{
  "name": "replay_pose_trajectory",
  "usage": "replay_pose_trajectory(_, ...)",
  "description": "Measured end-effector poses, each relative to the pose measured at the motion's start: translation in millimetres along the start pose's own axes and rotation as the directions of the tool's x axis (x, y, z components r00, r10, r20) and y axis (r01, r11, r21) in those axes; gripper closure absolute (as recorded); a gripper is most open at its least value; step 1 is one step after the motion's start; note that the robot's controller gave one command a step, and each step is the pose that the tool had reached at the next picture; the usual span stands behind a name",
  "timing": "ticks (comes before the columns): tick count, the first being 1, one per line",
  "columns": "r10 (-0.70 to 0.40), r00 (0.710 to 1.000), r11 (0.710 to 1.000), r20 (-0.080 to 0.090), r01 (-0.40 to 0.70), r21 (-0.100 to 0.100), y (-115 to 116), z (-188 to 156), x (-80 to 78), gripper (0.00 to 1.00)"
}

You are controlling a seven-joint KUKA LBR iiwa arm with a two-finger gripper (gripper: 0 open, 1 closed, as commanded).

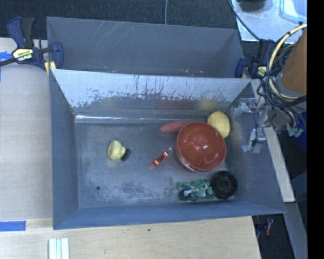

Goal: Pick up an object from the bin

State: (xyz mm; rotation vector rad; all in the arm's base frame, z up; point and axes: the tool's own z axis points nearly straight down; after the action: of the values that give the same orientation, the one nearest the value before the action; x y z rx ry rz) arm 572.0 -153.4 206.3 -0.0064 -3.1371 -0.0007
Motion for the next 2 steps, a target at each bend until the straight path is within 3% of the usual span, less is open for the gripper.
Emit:
replay_pose_trajectory(1, -0.004, 1.000, 1.000, 0.009, 0.004, 0.002, 0.9, -5.0, -1.7, 0.00)
replay_pose_trajectory(2, -0.223, 0.975, 0.975, 0.009, 0.223, 0.004, 2.4, 56.2, 15.4, 0.00)
